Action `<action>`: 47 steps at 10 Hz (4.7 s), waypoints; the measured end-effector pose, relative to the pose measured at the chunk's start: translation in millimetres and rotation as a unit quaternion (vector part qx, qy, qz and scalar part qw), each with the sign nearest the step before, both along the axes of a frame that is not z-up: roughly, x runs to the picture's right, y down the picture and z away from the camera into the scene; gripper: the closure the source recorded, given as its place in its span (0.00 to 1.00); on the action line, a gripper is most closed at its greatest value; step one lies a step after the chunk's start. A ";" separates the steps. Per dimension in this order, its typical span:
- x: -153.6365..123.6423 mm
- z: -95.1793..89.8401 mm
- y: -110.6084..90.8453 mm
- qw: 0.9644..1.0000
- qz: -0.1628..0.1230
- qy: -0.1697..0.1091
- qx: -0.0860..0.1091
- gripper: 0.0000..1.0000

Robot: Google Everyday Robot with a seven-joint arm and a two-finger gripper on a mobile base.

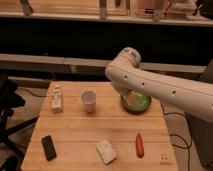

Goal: Pick up the ceramic cup

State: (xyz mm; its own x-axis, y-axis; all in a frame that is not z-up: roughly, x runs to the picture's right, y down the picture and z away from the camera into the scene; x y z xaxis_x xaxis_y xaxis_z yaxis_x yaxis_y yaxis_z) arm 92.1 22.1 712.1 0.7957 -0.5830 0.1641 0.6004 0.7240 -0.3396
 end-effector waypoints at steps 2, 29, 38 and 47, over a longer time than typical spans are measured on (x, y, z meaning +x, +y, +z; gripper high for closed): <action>-11.3 3.4 -0.8 1.000 -0.017 -0.014 -0.001 0.20; -125.9 67.1 18.7 0.978 -0.140 -0.152 -0.019 0.20; -146.5 108.9 31.5 0.969 -0.168 -0.177 -0.034 0.20; -150.4 132.4 44.4 0.965 -0.181 -0.185 -0.046 0.20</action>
State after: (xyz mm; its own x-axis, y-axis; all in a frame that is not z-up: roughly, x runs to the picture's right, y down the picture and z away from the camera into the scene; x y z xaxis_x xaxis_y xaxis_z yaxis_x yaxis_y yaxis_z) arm -58.3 66.5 844.5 0.4195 -0.7810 0.4627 0.9008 0.4211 -0.1059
